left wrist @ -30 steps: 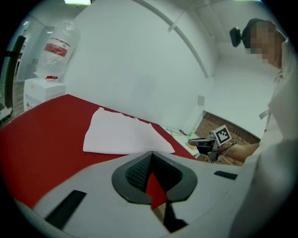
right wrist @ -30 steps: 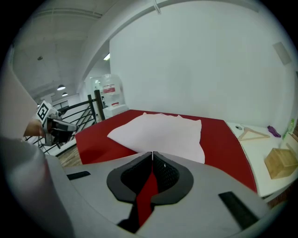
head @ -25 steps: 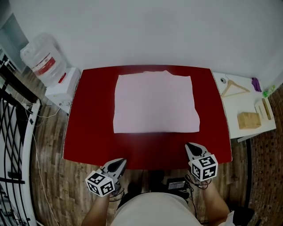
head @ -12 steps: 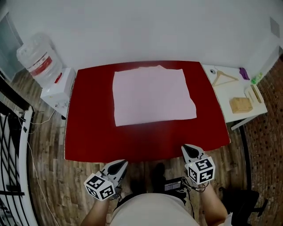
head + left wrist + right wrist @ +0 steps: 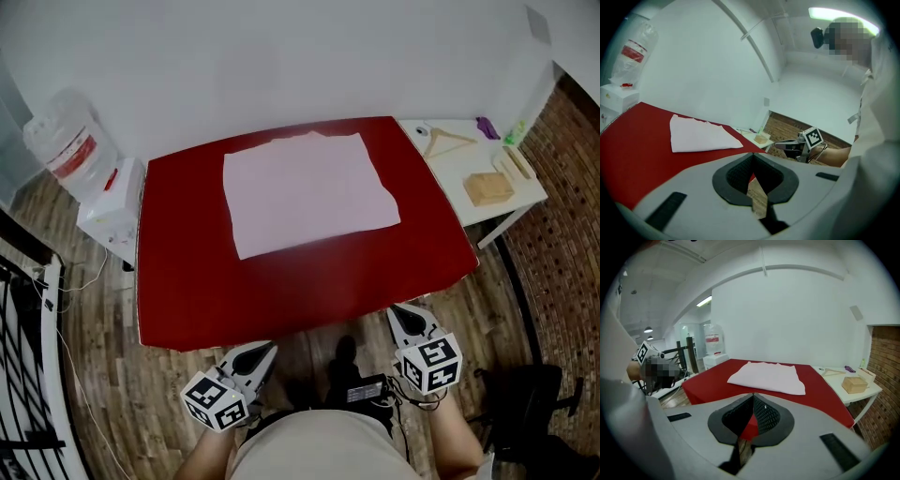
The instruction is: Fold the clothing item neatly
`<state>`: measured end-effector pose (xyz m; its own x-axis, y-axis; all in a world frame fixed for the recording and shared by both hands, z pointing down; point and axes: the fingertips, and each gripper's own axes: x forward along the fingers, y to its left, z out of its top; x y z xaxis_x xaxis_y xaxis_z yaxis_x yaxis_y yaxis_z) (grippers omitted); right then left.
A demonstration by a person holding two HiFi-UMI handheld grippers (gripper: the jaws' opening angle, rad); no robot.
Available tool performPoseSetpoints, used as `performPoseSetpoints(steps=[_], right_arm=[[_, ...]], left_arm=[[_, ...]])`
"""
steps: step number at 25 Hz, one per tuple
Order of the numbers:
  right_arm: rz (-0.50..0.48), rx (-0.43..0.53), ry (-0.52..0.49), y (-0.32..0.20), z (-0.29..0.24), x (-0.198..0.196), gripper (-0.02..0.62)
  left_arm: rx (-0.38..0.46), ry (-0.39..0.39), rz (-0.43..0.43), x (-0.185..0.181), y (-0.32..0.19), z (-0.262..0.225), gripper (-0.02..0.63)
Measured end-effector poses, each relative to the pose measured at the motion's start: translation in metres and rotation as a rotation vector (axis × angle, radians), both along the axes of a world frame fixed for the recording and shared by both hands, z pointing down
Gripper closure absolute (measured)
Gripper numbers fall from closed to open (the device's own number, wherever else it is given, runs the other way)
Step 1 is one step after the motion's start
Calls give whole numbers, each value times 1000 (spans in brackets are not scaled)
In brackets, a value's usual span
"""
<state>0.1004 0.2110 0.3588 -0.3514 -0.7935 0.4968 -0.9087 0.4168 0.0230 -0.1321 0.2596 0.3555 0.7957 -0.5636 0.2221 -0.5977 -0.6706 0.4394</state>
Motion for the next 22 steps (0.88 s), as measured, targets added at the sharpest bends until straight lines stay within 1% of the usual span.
performPoseSetpoints(steps=[3,5,10,15,22], right_arm=[[10,8,-9,17,-4,3,580],[5,4,-8,25,-7,4,580],[-39,-12,-3,31,-15,9,580],[-89,-32,-2,28,-21,16,579],[-141,-40,-14,24,-23,23,580]], left_arm=[[16,5,29,6,13,-6,601],[16,6,29,7,19,-8,601],[13,16,-3,15,23,-15,600],[-12,34,-22,30,27,-19,600],[-42,50,-73,48,32,-19,600]])
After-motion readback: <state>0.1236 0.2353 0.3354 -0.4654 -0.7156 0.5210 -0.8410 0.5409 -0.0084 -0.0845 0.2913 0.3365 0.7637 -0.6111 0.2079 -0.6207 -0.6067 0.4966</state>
